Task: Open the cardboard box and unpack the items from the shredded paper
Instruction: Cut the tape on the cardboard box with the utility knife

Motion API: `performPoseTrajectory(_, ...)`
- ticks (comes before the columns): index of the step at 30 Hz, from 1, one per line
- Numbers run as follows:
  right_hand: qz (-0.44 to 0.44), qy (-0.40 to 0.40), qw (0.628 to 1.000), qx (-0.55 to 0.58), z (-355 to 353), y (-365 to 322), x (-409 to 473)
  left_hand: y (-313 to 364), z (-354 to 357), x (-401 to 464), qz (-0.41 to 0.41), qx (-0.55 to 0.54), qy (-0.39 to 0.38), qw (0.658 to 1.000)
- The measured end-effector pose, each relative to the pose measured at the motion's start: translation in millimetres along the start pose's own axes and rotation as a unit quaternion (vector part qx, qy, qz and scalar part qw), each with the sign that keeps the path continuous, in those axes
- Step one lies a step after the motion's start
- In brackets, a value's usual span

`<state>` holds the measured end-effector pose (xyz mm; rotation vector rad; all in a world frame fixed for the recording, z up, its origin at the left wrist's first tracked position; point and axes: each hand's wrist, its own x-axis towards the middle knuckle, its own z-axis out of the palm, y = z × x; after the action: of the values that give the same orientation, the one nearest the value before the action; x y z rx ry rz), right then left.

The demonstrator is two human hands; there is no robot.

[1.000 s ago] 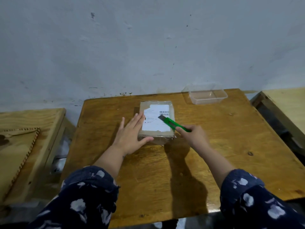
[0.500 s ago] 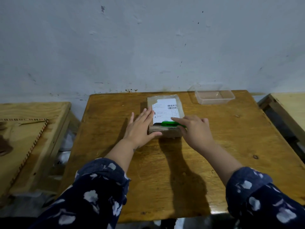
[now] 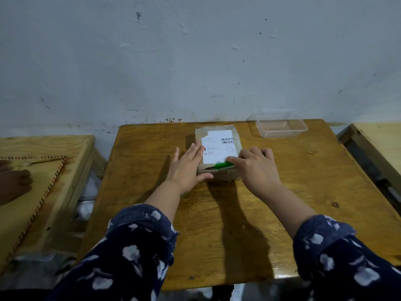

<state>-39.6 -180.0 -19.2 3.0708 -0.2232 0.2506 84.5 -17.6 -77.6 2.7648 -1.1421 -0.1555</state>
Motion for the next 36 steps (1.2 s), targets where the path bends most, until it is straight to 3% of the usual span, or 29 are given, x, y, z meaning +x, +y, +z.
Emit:
performPoseTrajectory(11, 0.057, 0.029, 0.998, -0.01, -0.2, 28.5, -7.8, 3.4, -5.0, 0.0, 0.005, 0.021, -0.024, 0.999)
performPoseTrajectory(18, 0.038, -0.005, 0.999, 0.036, -1.2, 11.9, 0.7, 13.0, -10.2, 13.0, 0.029, 0.009, -0.038, 0.999)
performPoseTrajectory(32, -0.016, -0.026, 1.0, 0.0, -9.2, 3.9, 1.0, 19.5, -6.3, 9.4, 0.012, 0.005, -0.047, 0.999)
performPoseTrajectory(36, 0.009, -0.024, 1.0, -0.016, -15.5, 19.2, -1.6, 19.8, -6.4, 10.8, 0.009, 0.01, -0.057, 0.998)
